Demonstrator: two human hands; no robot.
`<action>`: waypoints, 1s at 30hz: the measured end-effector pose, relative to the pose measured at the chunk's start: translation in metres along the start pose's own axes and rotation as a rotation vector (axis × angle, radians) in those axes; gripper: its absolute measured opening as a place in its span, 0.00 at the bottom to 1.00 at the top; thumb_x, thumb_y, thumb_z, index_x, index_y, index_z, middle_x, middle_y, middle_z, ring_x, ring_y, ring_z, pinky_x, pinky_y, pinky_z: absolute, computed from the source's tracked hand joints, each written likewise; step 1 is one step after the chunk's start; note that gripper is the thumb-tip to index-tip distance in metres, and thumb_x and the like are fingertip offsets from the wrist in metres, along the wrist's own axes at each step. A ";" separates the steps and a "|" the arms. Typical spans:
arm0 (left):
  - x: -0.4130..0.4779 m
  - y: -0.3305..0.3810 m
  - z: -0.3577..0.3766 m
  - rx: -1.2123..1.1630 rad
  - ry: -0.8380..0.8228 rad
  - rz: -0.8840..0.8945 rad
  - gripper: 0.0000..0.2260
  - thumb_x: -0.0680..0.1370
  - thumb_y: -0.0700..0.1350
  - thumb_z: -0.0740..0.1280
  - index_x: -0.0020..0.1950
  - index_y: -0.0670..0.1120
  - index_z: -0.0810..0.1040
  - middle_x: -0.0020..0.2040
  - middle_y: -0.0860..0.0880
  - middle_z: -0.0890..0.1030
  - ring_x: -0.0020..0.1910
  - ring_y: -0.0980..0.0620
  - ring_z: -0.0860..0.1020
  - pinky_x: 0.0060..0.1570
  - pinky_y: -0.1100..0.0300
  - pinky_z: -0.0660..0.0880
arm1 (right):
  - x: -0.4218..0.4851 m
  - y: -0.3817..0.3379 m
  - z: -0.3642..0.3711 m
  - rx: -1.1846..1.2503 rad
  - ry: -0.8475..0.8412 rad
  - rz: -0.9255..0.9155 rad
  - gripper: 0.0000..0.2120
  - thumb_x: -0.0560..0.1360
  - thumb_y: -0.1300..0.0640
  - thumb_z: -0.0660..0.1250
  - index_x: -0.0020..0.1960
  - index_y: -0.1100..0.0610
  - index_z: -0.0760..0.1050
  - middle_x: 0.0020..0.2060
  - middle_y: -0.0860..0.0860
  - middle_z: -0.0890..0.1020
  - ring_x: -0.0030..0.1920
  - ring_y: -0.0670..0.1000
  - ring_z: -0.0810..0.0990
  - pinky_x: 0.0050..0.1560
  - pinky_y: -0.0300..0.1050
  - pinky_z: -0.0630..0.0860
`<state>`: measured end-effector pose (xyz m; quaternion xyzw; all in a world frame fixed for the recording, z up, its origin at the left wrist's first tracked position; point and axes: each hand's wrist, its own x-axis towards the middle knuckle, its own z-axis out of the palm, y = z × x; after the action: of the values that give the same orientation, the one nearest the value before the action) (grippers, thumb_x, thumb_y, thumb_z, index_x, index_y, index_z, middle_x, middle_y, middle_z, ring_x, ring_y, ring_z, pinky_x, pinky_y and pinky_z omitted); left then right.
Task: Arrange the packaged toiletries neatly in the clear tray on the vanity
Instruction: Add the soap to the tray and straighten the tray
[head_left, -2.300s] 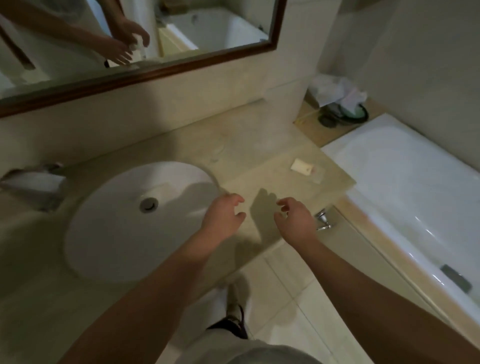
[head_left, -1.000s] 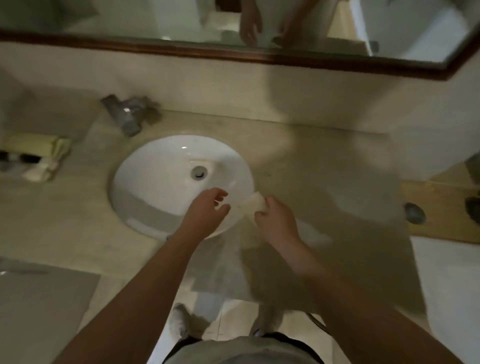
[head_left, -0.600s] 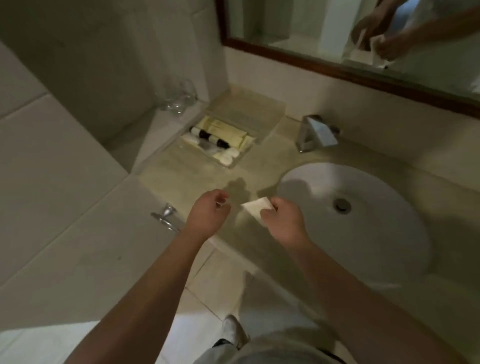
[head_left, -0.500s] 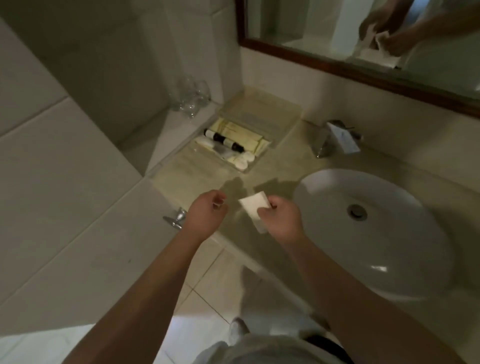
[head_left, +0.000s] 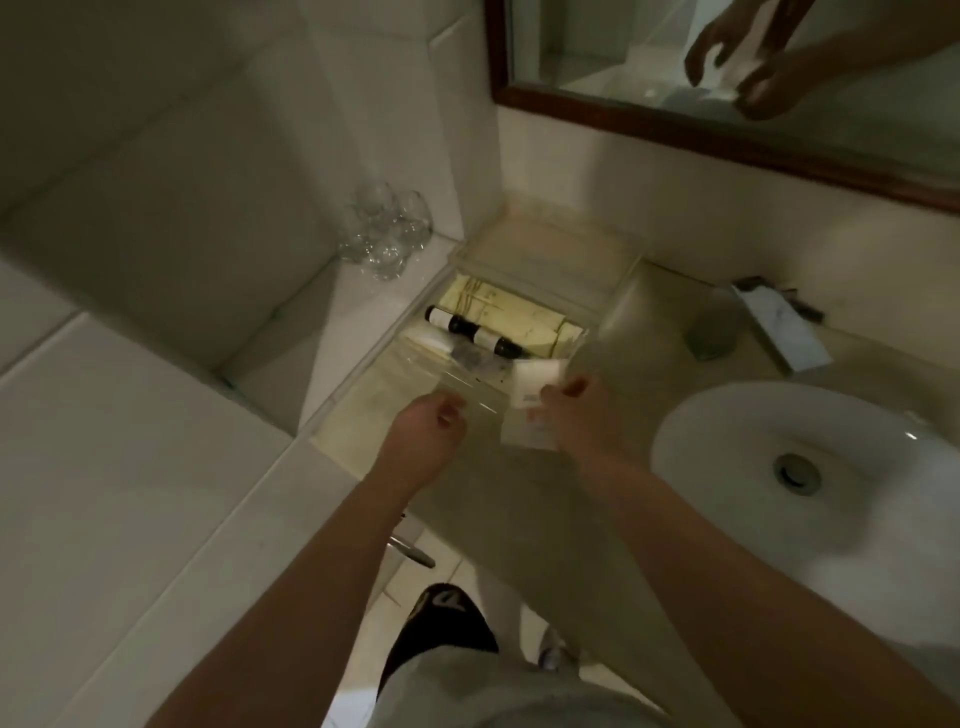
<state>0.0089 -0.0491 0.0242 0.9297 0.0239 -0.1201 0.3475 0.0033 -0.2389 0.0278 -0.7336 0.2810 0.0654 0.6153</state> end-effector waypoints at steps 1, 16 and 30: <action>0.009 0.000 -0.004 -0.002 0.001 0.002 0.10 0.75 0.44 0.65 0.56 0.49 0.79 0.49 0.49 0.80 0.47 0.51 0.78 0.45 0.61 0.71 | 0.005 -0.002 0.000 -0.020 0.012 0.030 0.07 0.74 0.57 0.66 0.50 0.57 0.72 0.45 0.55 0.83 0.41 0.51 0.84 0.33 0.44 0.78; 0.150 0.010 -0.031 -0.121 -0.196 0.082 0.12 0.77 0.45 0.63 0.59 0.51 0.77 0.50 0.55 0.77 0.47 0.56 0.76 0.42 0.64 0.71 | 0.074 -0.022 0.039 -0.116 0.404 0.164 0.09 0.71 0.59 0.69 0.39 0.52 0.69 0.38 0.54 0.79 0.40 0.57 0.82 0.41 0.56 0.81; 0.167 -0.023 -0.053 -0.013 0.043 0.122 0.14 0.71 0.41 0.65 0.56 0.43 0.79 0.52 0.41 0.80 0.54 0.41 0.77 0.56 0.49 0.75 | 0.077 -0.018 0.035 -0.395 0.370 0.166 0.11 0.73 0.50 0.67 0.37 0.53 0.68 0.33 0.51 0.75 0.34 0.51 0.74 0.30 0.43 0.68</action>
<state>0.1794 -0.0038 0.0083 0.9295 -0.0247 -0.0784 0.3594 0.0852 -0.2296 0.0010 -0.8131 0.4297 0.0341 0.3912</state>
